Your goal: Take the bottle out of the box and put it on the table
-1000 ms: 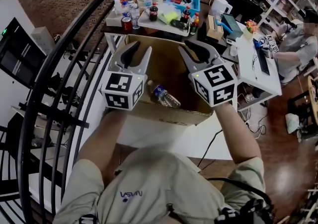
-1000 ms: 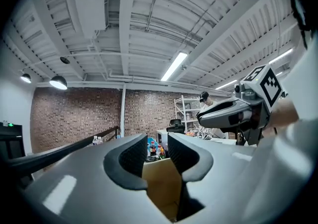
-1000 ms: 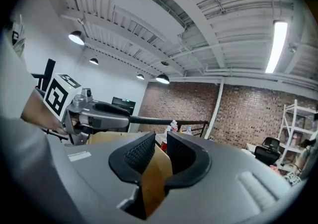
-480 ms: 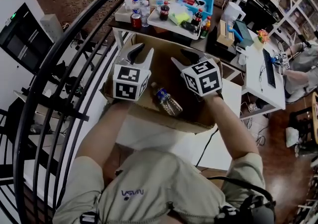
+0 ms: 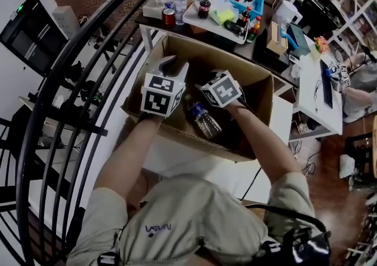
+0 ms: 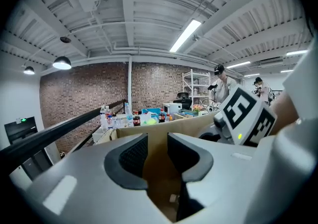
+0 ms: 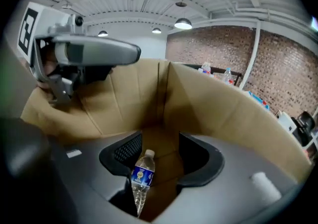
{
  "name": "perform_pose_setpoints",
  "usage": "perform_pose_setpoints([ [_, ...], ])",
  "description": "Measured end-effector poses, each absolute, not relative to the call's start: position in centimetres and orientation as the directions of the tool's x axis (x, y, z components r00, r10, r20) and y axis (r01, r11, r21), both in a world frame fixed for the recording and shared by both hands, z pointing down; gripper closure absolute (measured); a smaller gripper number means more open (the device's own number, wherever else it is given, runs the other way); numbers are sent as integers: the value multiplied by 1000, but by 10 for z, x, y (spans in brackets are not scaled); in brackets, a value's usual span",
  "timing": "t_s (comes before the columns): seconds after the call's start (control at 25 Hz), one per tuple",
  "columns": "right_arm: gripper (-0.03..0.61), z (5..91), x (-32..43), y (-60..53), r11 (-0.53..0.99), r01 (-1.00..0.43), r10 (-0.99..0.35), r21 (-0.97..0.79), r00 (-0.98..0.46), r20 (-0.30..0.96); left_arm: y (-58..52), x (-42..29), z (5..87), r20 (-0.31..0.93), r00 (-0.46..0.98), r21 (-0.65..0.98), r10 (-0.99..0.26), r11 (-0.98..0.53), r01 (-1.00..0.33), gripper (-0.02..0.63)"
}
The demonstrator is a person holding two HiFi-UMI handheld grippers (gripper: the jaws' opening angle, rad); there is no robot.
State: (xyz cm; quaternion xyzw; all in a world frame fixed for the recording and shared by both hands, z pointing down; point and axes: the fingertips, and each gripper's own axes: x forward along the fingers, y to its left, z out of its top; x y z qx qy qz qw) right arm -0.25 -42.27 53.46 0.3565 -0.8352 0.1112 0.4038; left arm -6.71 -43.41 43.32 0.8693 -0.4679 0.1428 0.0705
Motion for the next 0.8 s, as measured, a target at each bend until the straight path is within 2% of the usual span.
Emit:
perform_pose_setpoints([
  [0.24,333,611,-9,-405,784,-616,-353,70,-352,867,-427,-53,450,381,554,-22,-740,-606,-795,512],
  [0.4,323,654,-2,-390,777,-629,-227,-19,-308,924,-426,-51,452,406,551,-35,-729,-615,-788,512],
  [0.8,279,707,-2,-363,756,-636,-36,-153,-275,961,-427,-49,443,391,557,-35,-732,-617,-786,512],
])
